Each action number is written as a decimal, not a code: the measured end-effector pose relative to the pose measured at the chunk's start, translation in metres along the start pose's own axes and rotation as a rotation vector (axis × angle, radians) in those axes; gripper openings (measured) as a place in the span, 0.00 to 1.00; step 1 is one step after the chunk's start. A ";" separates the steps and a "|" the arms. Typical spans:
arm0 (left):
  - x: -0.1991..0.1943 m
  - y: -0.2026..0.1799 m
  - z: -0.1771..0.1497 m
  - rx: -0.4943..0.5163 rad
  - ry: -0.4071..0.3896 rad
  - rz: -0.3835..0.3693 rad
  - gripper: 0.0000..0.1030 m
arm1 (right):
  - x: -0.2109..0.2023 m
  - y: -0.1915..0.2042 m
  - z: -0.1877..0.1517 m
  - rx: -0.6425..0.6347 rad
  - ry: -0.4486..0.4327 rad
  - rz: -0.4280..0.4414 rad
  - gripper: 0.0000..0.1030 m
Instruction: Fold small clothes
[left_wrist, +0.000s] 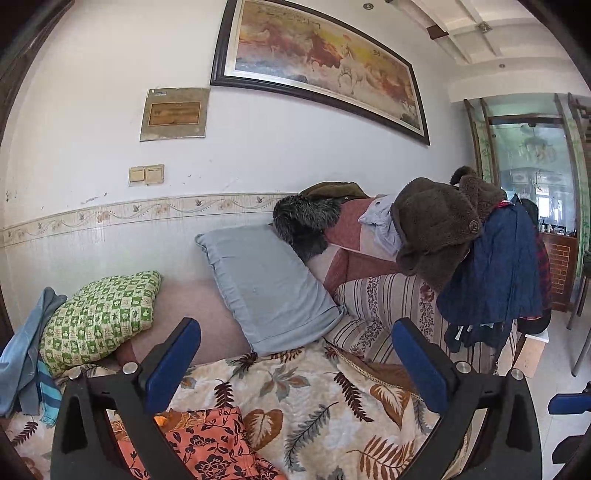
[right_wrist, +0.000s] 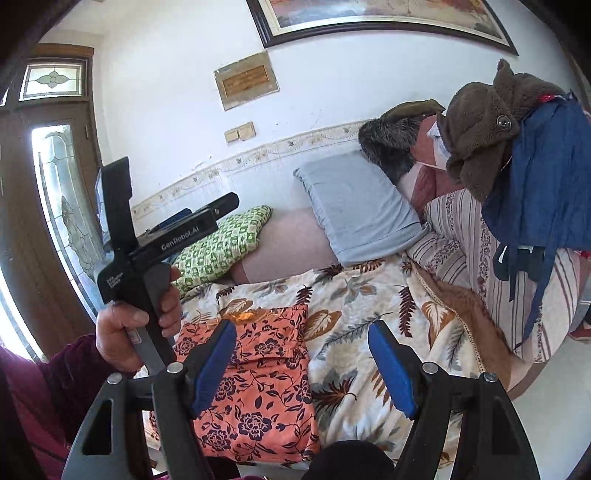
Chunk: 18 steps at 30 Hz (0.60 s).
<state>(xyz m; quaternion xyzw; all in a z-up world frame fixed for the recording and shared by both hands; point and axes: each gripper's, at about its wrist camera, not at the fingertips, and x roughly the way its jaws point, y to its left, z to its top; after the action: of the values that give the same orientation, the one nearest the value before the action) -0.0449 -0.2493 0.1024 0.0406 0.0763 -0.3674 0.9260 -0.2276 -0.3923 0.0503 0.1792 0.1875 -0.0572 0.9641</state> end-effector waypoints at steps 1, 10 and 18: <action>-0.001 -0.002 0.000 0.007 0.000 -0.002 1.00 | -0.001 -0.001 0.000 0.006 -0.007 0.002 0.75; 0.008 -0.009 -0.006 0.040 0.030 0.001 1.00 | 0.009 -0.005 0.002 0.011 -0.018 0.025 0.75; 0.021 -0.007 -0.005 -0.014 0.059 0.037 1.00 | 0.016 -0.009 -0.003 0.009 0.004 0.018 0.75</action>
<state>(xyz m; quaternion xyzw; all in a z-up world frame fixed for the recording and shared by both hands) -0.0351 -0.2674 0.0938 0.0465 0.1054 -0.3485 0.9302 -0.2157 -0.3997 0.0385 0.1853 0.1875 -0.0492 0.9634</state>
